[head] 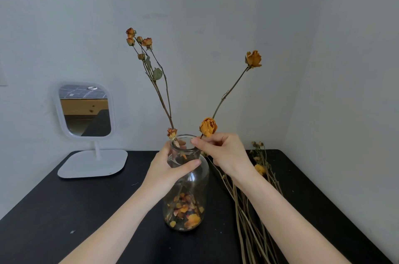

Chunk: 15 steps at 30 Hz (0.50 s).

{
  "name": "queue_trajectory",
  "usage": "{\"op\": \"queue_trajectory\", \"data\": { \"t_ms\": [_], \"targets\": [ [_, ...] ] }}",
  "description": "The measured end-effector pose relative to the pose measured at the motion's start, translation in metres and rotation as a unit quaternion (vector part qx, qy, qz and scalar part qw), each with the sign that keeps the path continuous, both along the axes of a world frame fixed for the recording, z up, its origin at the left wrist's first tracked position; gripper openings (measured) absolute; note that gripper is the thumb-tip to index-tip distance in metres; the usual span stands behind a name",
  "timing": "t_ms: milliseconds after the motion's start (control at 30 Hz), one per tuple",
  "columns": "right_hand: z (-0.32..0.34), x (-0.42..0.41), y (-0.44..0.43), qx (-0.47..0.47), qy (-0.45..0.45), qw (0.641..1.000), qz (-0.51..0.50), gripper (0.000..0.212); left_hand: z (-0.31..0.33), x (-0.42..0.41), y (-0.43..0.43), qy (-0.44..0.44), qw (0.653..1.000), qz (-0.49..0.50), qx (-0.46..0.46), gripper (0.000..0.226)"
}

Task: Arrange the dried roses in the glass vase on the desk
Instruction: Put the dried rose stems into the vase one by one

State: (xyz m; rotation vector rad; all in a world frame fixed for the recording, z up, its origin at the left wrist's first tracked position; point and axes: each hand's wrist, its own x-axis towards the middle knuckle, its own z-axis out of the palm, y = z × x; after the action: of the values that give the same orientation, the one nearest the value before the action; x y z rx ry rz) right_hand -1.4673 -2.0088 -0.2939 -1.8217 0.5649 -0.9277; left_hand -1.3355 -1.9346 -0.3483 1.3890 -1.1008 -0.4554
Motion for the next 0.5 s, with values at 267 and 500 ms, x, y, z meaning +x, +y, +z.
{"op": "queue_trajectory", "data": {
  "t_ms": [267,500],
  "targets": [
    [0.0,0.003,-0.001,0.028,-0.015,0.999,-0.002,0.013,0.001,0.003,-0.002,0.006,1.0,-0.009,0.002,0.058],
    [0.004,-0.021,-0.008,0.016,0.01,1.0,-0.015,0.016,-0.023,-0.017,0.038,0.063,0.99,0.124,-0.026,0.082]
  ]
}}
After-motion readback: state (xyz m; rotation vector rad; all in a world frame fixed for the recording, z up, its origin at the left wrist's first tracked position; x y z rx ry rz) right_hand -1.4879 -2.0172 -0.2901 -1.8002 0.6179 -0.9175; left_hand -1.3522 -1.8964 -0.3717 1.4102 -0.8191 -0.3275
